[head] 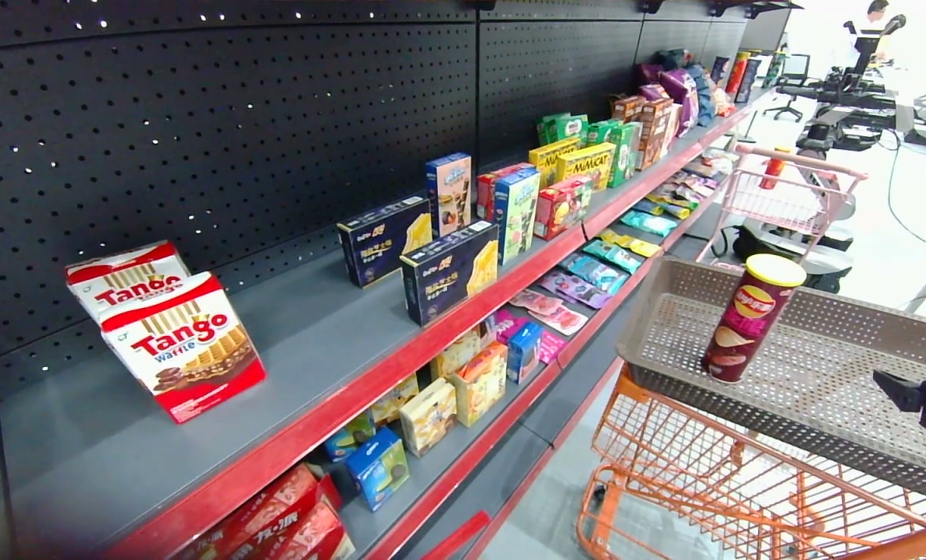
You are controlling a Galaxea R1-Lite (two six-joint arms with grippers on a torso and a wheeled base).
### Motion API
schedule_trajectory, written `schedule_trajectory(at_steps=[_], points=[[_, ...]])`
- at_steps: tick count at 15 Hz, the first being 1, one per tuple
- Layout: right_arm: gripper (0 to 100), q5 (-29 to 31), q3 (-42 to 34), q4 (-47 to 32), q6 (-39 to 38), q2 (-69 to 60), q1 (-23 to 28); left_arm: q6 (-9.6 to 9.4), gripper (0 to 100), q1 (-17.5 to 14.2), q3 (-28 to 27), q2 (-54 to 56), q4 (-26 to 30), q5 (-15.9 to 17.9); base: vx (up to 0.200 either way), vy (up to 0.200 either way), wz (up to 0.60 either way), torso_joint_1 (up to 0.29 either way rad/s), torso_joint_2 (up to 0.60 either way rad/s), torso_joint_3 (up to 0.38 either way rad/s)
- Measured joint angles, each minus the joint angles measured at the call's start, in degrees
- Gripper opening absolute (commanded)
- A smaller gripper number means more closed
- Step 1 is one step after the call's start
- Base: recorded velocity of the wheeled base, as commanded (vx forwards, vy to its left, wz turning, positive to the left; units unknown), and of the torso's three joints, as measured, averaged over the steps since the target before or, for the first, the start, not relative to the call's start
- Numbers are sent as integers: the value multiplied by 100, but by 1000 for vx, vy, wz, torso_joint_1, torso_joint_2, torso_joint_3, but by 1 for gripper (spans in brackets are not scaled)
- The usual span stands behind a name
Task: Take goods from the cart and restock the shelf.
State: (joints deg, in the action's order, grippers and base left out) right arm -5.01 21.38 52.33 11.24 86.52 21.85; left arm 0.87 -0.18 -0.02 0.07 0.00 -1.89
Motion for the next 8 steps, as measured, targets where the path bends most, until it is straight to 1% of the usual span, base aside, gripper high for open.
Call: schedule_trajectory(at_steps=[2, 6, 8], points=[[100, -16, 234, 282, 2, 405, -106, 0, 100, 5, 0, 0, 0, -2, 0, 0, 0, 0, 0, 0], [100, 9, 1025, 295, 94, 1147, -399, 0, 100, 0, 0, 0, 0, 0, 0, 0, 0, 0, 0, 0], [100, -7, 1313, 282, 307, 1464, -435, 0, 100, 0, 0, 0, 0, 0, 0, 0, 0, 0, 0, 0]])
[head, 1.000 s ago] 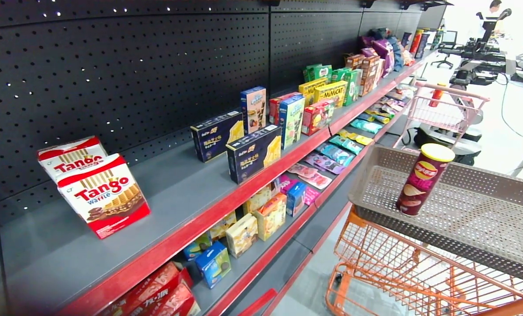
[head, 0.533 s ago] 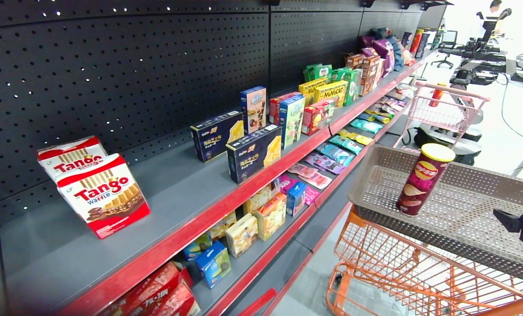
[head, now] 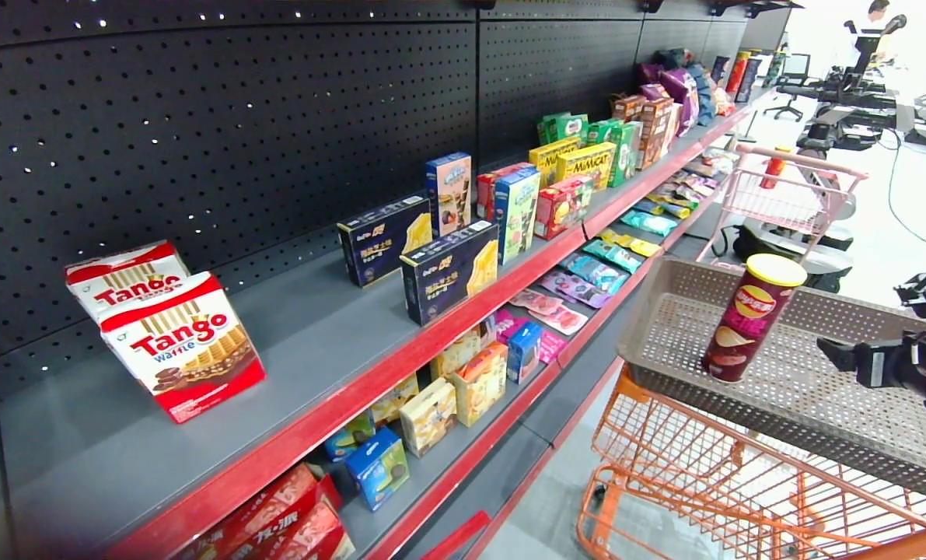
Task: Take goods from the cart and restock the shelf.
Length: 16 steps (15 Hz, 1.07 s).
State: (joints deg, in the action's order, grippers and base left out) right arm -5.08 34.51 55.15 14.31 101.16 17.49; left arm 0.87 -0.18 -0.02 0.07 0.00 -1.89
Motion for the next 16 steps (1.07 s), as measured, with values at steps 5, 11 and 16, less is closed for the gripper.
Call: schedule_trajectory(at_steps=[5, 11, 16], points=[[100, -602, 350, -206, 152, 490, -129, 0, 100, 5, 2, 0, 0, -2, 0, 0, 0, 0, 0, 0], [100, -1008, 622, -150, 152, 697, -156, 0, 100, 2, 2, 0, 0, 0, 0, 0, 0, 0, 0, 0], [100, -1235, 997, -148, 148, 1019, -176, 0, 100, 5, 2, 0, 0, -2, 0, 0, 0, 0, 0, 0]])
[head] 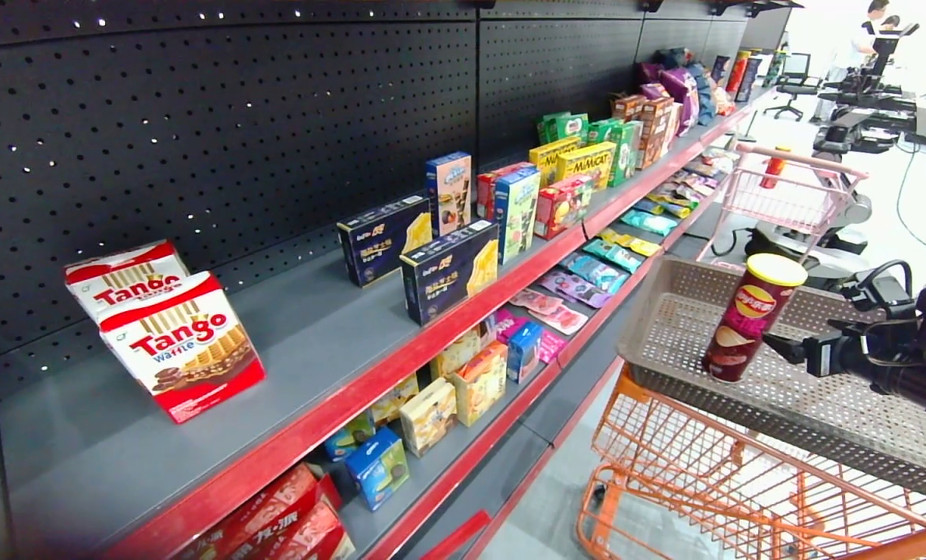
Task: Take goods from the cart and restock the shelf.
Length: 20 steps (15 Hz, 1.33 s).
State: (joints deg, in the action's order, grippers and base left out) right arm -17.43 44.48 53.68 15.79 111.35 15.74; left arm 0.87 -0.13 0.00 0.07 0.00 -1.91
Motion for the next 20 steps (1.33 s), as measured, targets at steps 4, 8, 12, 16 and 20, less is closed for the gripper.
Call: schedule_trajectory(at_steps=[4, 8, 12, 16, 20], points=[[100, -96, 341, 7, 2, 249, -96, 0, 100, -5, 0, 0, 0, 0, 0, 0, 0, 0, 0, 0], [100, -238, 551, 2, 0, 408, -254, 0, 100, 0, 0, 0, 0, 0, 0, 0, 0, 0, 0, 0], [100, -257, 951, 123, 0, 712, -428, 0, 100, -5, 0, 0, 0, 0, 0, 0, 0, 0, 0, 0], [100, -262, 1431, 99, -9, 1161, -549, 0, 100, 0, -2, 0, 0, 0, 0, 0, 0, 0, 0, 0], [0, -308, 1882, 165, 5, 1530, -594, 2, 100, -2, -2, 0, 0, 0, 0, 0, 0, 0, 0, 0]])
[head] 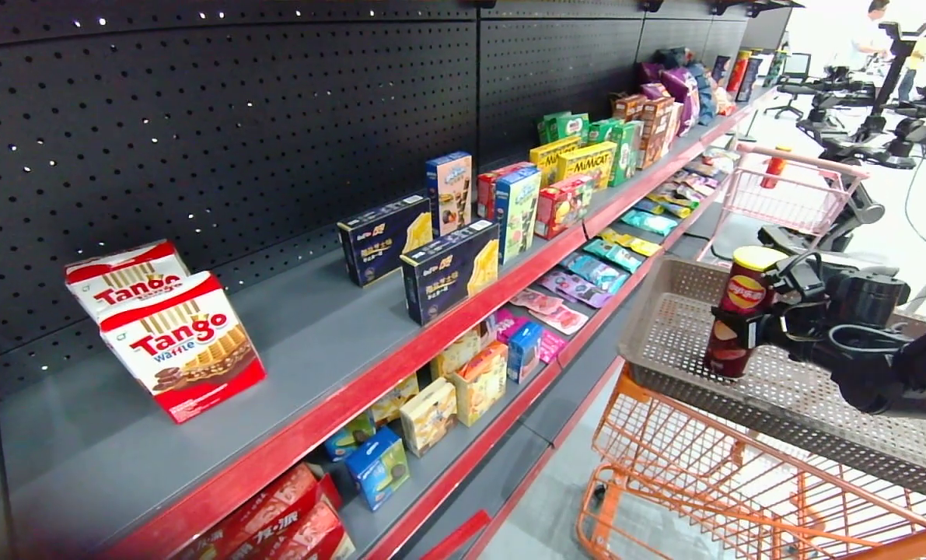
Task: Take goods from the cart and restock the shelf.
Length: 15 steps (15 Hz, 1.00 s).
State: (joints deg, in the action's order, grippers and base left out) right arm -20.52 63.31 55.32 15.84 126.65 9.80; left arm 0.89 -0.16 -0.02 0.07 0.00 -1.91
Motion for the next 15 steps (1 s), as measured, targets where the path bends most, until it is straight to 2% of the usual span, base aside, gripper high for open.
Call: schedule_trajectory(at_steps=[4, 8, 11, 15], points=[[0, 10, -324, 319, 4, -206, 98, -2, 100, 2, 2, 0, 0, 0, 0, 0, 0, 0, 0, 0], [0, 218, -1172, 612, 0, -1100, 96, -2, 100, -2, 0, 0, 0, 0, 0, 0, 0, 0, 0, 0], [0, 1157, -2088, 703, -43, -2254, -132, -2, 100, 2, 2, 0, 0, 2, 0, 0, 0, 0, 0, 0], [0, 2421, -3344, 689, 12, -4081, -818, -5, 100, 2, 2, 0, 0, 0, 0, 0, 0, 0, 0, 0]])
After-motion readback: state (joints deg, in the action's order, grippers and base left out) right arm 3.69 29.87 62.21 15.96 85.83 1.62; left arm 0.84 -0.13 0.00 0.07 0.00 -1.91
